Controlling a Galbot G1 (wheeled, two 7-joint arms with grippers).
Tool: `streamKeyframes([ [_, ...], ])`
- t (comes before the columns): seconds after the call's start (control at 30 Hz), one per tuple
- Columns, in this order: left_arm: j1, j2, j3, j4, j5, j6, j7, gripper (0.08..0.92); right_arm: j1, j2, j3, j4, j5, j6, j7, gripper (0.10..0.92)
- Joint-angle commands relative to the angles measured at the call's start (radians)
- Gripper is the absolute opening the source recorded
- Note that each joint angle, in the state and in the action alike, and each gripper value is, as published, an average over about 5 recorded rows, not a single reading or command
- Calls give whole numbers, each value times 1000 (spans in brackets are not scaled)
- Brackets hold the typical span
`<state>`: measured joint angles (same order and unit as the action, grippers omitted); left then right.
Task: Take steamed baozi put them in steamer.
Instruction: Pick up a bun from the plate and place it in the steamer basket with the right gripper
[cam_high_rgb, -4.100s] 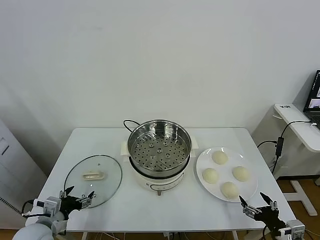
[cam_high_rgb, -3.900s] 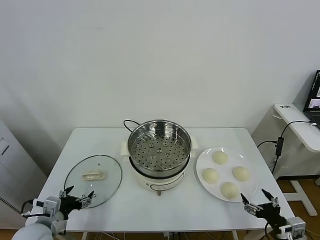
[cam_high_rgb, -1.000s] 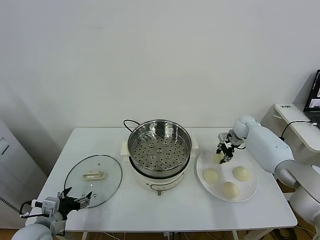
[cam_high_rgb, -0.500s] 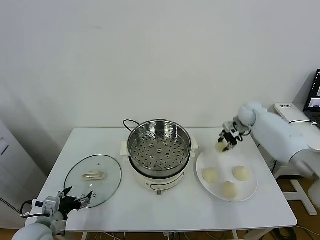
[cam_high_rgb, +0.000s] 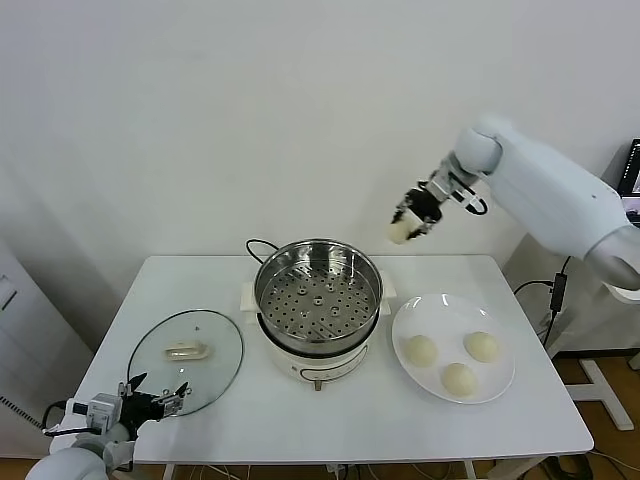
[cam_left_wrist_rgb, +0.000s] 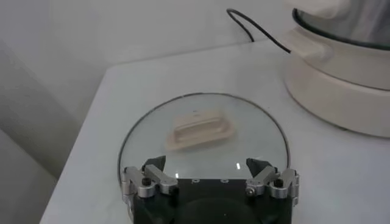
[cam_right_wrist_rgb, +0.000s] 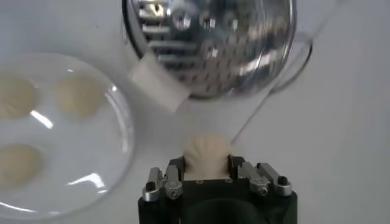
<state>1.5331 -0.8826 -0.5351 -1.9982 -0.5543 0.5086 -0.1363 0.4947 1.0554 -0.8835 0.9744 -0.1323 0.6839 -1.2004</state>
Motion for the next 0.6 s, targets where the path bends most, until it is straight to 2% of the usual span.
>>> streamKeyframes([
  [0.03,-3,3,7,0,2,2,-2,823,24,69,-28,128,-127,189,49,458],
  [0.27,-5,3,14,1,5,5,-5,823,-92,80,26,159,-307,189,81,458],
  [0.6,-14,2,32,6,12,7,-5,823,-249,156,145,106,-572,189,124,458],
])
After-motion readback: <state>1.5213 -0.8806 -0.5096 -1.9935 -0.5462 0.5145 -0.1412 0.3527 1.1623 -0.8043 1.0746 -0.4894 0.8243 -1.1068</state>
